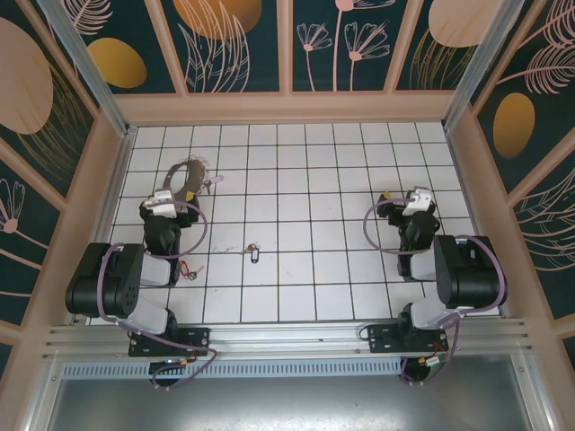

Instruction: Put the keys on the keyring

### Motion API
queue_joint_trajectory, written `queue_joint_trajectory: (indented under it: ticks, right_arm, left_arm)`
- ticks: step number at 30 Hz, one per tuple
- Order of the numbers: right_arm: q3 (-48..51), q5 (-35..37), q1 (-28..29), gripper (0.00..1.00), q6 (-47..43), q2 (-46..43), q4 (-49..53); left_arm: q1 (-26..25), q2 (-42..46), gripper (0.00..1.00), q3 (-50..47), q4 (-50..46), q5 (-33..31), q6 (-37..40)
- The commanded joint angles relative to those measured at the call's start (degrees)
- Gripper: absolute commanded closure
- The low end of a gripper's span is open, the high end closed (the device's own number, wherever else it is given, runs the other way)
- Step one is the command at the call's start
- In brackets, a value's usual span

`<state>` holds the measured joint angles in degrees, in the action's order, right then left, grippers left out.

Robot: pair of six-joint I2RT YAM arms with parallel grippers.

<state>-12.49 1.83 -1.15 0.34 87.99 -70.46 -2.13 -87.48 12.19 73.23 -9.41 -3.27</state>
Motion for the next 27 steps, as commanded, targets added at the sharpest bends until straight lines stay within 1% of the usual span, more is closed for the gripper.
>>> queue_joint_trajectory:
  ticks: [1, 8, 13, 20, 23, 27]
  right_arm:
    - [-0.9, -0.7, -0.4, 0.01, 0.6, 0.3, -1.0]
    - [-1.1, -0.7, -0.7, 0.01, 0.7, 0.2, -0.6]
    - [-1.3, -4.3, -1.0, 0.01, 0.3, 0.2, -0.5]
    - [-1.1, -4.2, -0.9, 0.01, 0.1, 0.2, -0.4]
    - [-0.7, -2.7, 0.0, 0.01, -0.4, -0.1, -1.0]
    - [-0.2, -2.0, 0.6, 0.02, -1.0, -0.5, -1.6]
  left_arm:
    - [0.4, 0.5, 0.01, 0.9, 0.4, 0.7, 0.1]
    - [0.4, 0.6, 0.01, 0.9, 0.3, 0.7, 0.1]
    - [0.4, 0.5, 0.01, 0.8, 0.5, 0.7, 0.1]
    - [0.4, 0.8, 0.01, 0.2, 1.4, 0.8, 0.1]
    - [0.4, 1.6, 0.01, -1.3, 3.4, 1.4, 0.3]
    - [0.4, 3.3, 0.01, -3.3, 5.8, 0.3, -0.2]
